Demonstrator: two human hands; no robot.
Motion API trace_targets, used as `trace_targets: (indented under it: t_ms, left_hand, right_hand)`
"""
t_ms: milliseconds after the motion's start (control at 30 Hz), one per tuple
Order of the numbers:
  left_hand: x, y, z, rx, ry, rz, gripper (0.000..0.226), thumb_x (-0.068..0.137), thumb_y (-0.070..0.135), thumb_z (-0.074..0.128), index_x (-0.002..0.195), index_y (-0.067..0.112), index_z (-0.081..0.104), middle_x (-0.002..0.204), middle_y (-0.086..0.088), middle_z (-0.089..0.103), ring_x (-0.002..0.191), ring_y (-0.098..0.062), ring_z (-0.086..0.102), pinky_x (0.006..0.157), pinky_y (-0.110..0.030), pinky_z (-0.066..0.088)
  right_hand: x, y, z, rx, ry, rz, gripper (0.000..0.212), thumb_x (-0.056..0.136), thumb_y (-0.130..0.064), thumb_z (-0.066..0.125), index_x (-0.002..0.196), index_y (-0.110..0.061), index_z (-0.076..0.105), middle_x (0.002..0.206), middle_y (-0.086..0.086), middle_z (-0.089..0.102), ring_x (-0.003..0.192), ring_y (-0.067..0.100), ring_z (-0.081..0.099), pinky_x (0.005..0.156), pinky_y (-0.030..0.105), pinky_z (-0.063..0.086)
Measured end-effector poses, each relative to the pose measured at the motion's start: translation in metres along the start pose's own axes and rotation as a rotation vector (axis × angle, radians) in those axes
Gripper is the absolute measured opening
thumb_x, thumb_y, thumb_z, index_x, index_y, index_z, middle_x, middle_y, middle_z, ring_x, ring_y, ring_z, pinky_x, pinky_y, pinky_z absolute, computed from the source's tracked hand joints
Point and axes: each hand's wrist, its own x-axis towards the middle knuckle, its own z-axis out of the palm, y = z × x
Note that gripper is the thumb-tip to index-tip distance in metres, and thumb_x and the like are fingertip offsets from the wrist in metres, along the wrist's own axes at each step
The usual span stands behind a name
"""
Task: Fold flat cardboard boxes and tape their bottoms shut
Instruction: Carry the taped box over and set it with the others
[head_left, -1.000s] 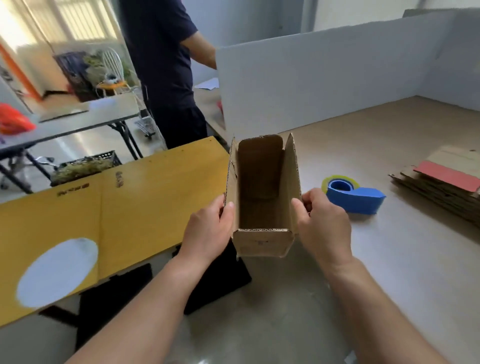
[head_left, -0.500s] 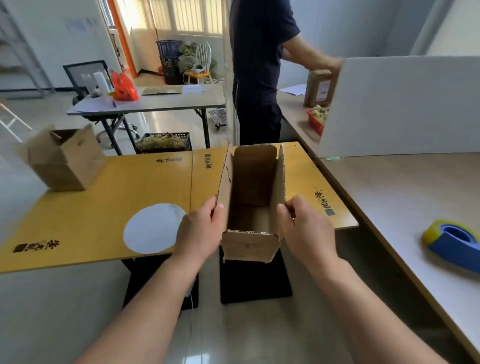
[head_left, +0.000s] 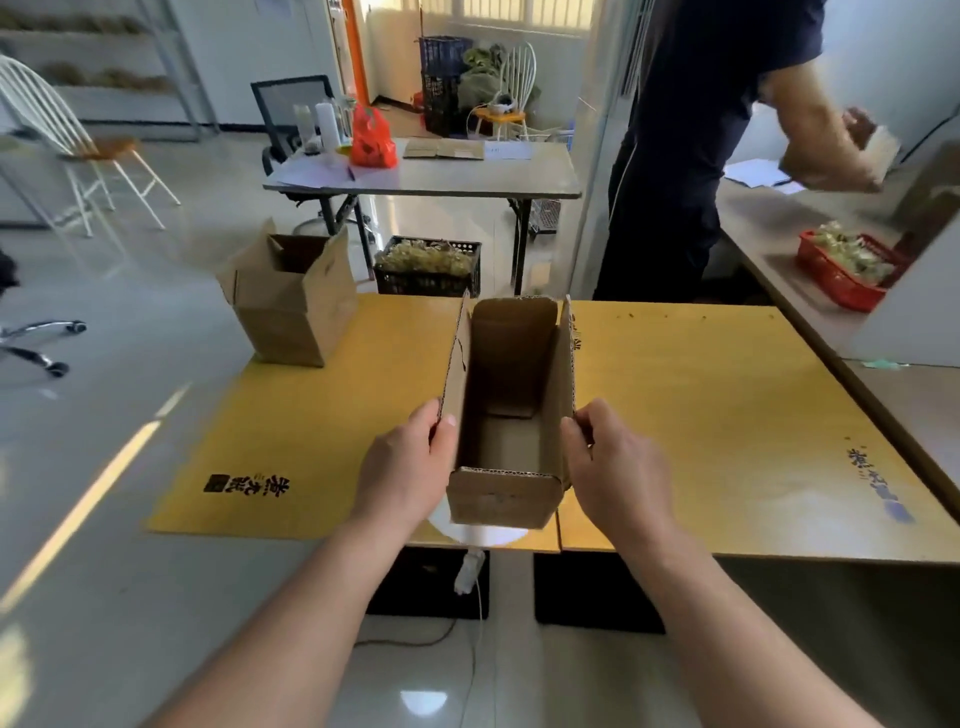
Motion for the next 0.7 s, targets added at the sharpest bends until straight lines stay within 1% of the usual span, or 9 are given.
trace_targets:
  t_ms: [100,200,333,367,400,433,500,600,700]
  left_hand:
    - [0.021,-0.023,-0.007,0.014,0.008,-0.02,0.032,0.1,0.031,0.041,0.103,0.002,0.054,0.087,-0.023,0.062,0.085,-0.043,0.055,0.06,-0.034,0.026]
    - [0.044,-0.038,-0.009,0.01,0.006,-0.041,0.025,0.099,0.03,0.042,0.089,0.009,0.051,0.071,-0.014,0.058,0.076,-0.04,0.052,0.056,-0.034,0.025]
    - [0.081,-0.054,-0.008,0.049,-0.006,-0.089,0.023,0.099,0.031,0.041,0.081,0.017,0.041,0.062,-0.001,0.044,0.069,-0.03,0.04,0.057,-0.035,0.026]
    - [0.093,-0.057,-0.007,0.065,-0.003,-0.091,0.023,0.099,0.032,0.041,0.08,0.018,0.041,0.063,0.0,0.045,0.069,-0.029,0.04,0.056,-0.035,0.027]
    - [0.104,-0.059,-0.007,0.083,-0.002,-0.091,0.022,0.099,0.033,0.04,0.084,0.018,0.046,0.068,-0.001,0.052,0.07,-0.029,0.043,0.055,-0.034,0.029]
    - [0.116,-0.06,-0.007,0.103,0.0,-0.094,0.022,0.1,0.034,0.039,0.097,0.017,0.053,0.077,-0.005,0.059,0.073,-0.029,0.047,0.057,-0.034,0.033]
    - [0.139,-0.063,-0.007,0.135,0.001,-0.112,0.031,0.1,0.035,0.038,0.122,0.016,0.049,0.09,-0.01,0.065,0.079,-0.032,0.055,0.064,-0.037,0.045]
    - [0.173,-0.069,-0.007,0.181,-0.002,-0.117,0.03,0.1,0.036,0.038,0.122,0.017,0.044,0.086,-0.009,0.063,0.078,-0.034,0.058,0.063,-0.038,0.046]
    - [0.204,-0.076,-0.01,0.238,0.009,-0.092,0.028,0.101,0.033,0.037,0.121,0.015,0.044,0.083,-0.007,0.062,0.074,-0.031,0.058,0.061,-0.037,0.047]
  right_hand:
    - [0.019,-0.017,0.023,-0.009,-0.043,0.007,0.025,0.099,-0.036,0.042,0.096,-0.013,0.051,0.081,0.009,0.064,0.071,0.033,0.055,0.056,0.035,0.034]
    - [0.045,-0.027,0.041,-0.026,-0.078,-0.004,0.025,0.099,-0.036,0.04,0.096,-0.013,0.05,0.081,0.006,0.063,0.071,0.031,0.057,0.06,0.036,0.042]
    - [0.083,-0.035,0.065,-0.016,-0.087,-0.035,0.025,0.099,-0.036,0.041,0.095,-0.014,0.051,0.076,0.006,0.061,0.066,0.029,0.057,0.06,0.04,0.048]
    - [0.094,-0.036,0.071,-0.009,-0.088,-0.048,0.025,0.099,-0.036,0.041,0.095,-0.014,0.051,0.075,0.005,0.061,0.065,0.028,0.057,0.06,0.041,0.049]
    - [0.106,-0.037,0.077,0.002,-0.088,-0.057,0.025,0.099,-0.036,0.041,0.094,-0.014,0.051,0.074,0.005,0.061,0.065,0.028,0.057,0.06,0.041,0.049]
    - [0.118,-0.038,0.083,0.014,-0.094,-0.058,0.024,0.099,-0.036,0.041,0.094,-0.014,0.051,0.074,0.005,0.06,0.065,0.028,0.057,0.059,0.041,0.049]
    - [0.144,-0.04,0.095,0.039,-0.113,-0.048,0.023,0.099,-0.037,0.041,0.092,-0.017,0.049,0.072,0.004,0.06,0.063,0.026,0.056,0.054,0.038,0.046]
    - [0.177,-0.044,0.111,0.071,-0.103,-0.054,0.021,0.099,-0.036,0.042,0.089,-0.018,0.047,0.067,0.0,0.056,0.056,0.018,0.051,0.044,0.028,0.031]
    - [0.205,-0.053,0.124,0.104,-0.115,-0.06,0.021,0.099,-0.035,0.042,0.09,-0.018,0.048,0.064,-0.002,0.054,0.055,0.014,0.049,0.043,0.028,0.027]
